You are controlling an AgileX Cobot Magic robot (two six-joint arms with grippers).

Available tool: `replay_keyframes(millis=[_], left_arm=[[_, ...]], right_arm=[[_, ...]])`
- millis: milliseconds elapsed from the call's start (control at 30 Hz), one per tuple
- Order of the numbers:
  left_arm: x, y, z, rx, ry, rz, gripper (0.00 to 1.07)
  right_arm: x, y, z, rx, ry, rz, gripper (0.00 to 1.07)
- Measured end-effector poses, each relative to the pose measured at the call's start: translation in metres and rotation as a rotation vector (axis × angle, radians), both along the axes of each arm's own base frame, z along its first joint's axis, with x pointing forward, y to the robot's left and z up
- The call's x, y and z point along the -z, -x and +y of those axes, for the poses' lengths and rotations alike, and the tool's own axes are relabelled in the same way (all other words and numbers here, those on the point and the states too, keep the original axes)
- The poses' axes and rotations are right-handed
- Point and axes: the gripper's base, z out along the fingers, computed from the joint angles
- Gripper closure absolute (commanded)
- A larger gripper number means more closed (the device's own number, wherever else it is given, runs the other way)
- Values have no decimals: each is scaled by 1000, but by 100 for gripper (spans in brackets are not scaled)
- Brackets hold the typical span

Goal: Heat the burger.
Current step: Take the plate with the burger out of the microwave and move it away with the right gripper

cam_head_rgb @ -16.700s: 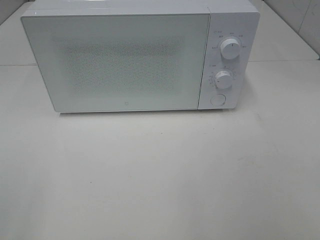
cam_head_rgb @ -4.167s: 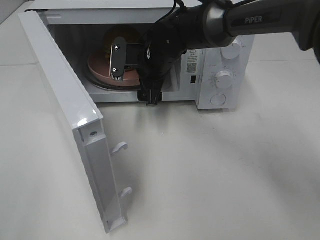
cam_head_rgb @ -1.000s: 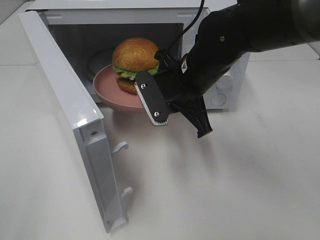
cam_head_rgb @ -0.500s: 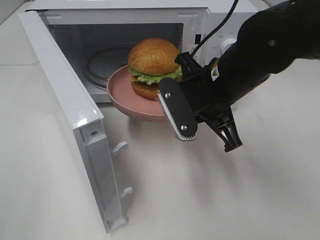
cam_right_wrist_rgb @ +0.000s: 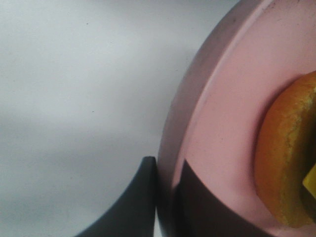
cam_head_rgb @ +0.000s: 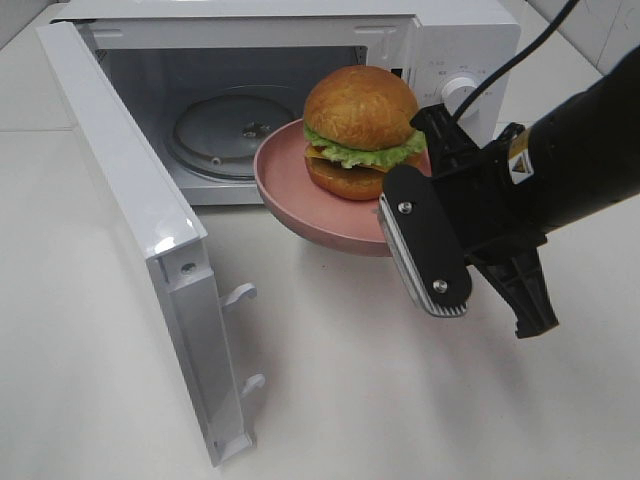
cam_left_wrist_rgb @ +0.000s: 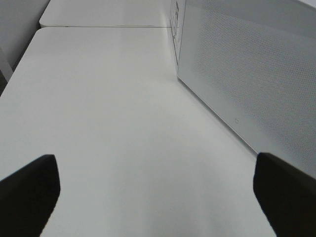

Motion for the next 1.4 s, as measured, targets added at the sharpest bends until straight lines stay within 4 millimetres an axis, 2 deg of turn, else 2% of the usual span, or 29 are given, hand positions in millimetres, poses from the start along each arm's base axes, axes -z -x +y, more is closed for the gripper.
replay_keyframes(millis=[433, 500, 700, 767, 867, 1033, 1233, 1400], left_arm=[[0, 0, 0, 0, 0, 0, 4], [0, 0, 0, 0, 0, 0, 4], [0, 0, 0, 0, 0, 0, 4], [0, 0, 0, 0, 0, 0, 4], [0, 0, 0, 0, 0, 0, 4], [0, 0, 0, 0, 0, 0, 4], [0, 0, 0, 0, 0, 0, 4], [0, 0, 0, 0, 0, 0, 4]], right_arm=[[-19, 41, -31, 38, -23, -18, 107], [-21, 53, -41, 58, -29, -10, 107], [-24, 64, -51, 94, -35, -3, 107], [-30, 73, -60, 146, -42, -8, 107], [-32, 75, -63, 159, -41, -8, 107], [-41, 84, -76, 284, -64, -15, 107], [-41, 86, -81, 355, -63, 1, 107], [-40, 86, -89, 486, -52, 17, 107]])
